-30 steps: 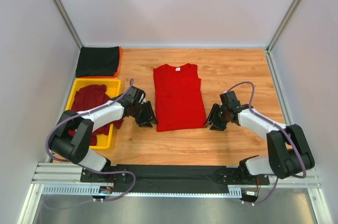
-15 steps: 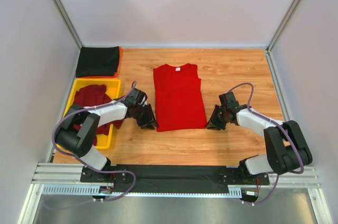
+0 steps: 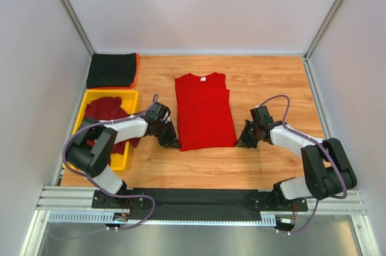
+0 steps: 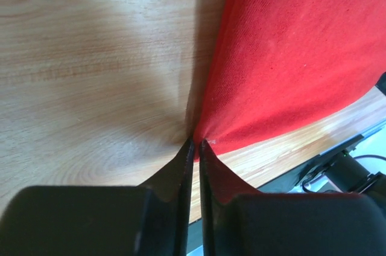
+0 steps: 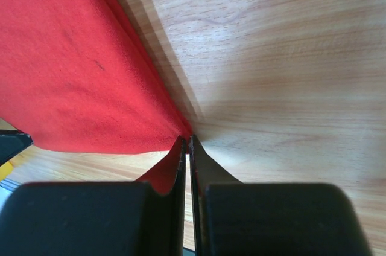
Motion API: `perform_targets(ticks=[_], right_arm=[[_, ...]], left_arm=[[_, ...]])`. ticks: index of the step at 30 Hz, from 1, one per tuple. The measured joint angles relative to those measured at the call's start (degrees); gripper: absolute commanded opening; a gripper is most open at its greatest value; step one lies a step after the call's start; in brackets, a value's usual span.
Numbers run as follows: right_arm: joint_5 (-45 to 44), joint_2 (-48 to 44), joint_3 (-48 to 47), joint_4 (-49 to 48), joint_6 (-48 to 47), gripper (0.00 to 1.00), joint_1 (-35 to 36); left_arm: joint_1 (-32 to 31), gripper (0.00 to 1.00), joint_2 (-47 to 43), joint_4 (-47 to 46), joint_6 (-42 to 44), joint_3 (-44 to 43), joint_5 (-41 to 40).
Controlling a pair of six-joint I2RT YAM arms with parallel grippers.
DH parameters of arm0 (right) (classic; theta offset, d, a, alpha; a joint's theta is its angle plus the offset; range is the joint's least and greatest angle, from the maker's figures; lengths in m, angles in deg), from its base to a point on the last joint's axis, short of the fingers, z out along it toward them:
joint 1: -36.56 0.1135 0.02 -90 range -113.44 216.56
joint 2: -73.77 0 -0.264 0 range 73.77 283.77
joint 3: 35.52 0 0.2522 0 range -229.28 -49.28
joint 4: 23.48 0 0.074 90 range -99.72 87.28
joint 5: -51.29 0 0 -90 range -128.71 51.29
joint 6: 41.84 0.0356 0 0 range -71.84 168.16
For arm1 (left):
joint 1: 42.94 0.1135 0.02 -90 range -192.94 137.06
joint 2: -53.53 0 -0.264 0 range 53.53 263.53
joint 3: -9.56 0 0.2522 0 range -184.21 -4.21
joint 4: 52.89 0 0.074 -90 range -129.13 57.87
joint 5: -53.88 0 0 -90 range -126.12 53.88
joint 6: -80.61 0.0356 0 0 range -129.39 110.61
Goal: Fold and stack the t-shirts
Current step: Fold the tshirt
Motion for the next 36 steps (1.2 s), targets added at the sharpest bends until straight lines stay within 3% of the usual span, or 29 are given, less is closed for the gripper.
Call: perform_targets(ticks=[4,5,9,21,27,32,36], right_arm=[[0.0,-1.2,0.9,-0.4,-0.1,0.0,0.0],[0.0,-1.8,1.3,-0.4,-0.1,0.0,0.0],[-0.3,-4.4,2.9,0.2,-0.1,0.0,0.9],[-0.7,-7.1,4.6,0.3,0.9,0.0,2.6],[-1.0,-8.7,4.6,0.8,1.0,0.0,2.9],[-1.1,-9.6,4.7,1.6,1.1,0.0,3.0],[-1.5,-11.2,4.7,3.3,1.0,0.0,3.0]], left_arm=[[-0.1,0.17,-0.2,1.1,0.1,-0.3,-1.3],[-0.2,0.25,-0.5,1.6,0.3,-0.4,-2.0],[-0.4,0.4,-2.7,3.4,0.9,-0.2,-4.1],[-1.1,0.42,-5.7,-2.3,-1.0,5.0,-0.5],[-2.3,0.34,-4.2,-4.5,-2.3,5.0,0.7],[-2.4,0.03,-3.7,-3.6,-2.6,4.8,-0.7],[-2.6,0.0,-4.0,-2.2,-2.6,4.2,-1.7]])
